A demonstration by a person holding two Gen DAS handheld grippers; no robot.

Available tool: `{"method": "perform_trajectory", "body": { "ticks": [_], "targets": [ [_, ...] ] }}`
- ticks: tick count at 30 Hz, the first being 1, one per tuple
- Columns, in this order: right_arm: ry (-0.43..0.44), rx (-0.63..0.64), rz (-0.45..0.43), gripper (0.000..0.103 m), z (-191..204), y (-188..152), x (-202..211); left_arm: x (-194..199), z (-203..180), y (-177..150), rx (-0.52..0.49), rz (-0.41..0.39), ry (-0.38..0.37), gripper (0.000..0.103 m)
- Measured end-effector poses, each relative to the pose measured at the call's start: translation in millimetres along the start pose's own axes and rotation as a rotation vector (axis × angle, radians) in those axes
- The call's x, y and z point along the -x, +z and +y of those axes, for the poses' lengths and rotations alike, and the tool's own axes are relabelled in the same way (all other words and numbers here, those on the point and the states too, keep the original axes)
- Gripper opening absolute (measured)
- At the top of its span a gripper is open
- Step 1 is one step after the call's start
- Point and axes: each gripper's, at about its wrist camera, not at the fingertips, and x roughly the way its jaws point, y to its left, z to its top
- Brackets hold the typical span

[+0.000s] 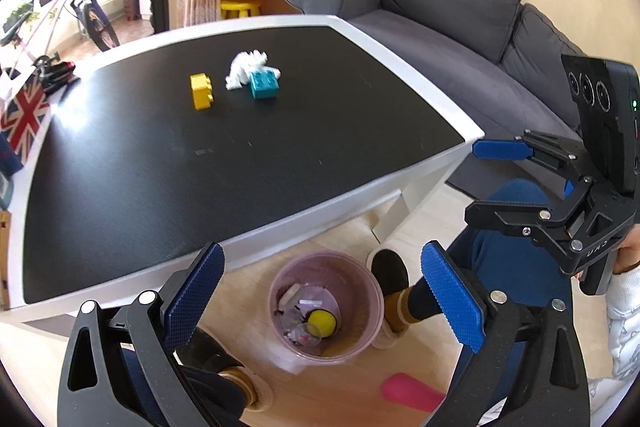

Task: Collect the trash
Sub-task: 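Raise both empty grippers from the bin back over the table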

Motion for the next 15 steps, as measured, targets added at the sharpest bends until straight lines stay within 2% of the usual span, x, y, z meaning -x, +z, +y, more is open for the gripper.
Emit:
{"method": "perform_trajectory", "body": {
  "ticks": [15],
  "targets": [
    [-0.04, 0.01, -0.051, 0.098, -8.3, 61.6, 2.4, 14.1, 37.2, 45.9, 0.024, -0.055, 0.047, 0.095]
  ]
}}
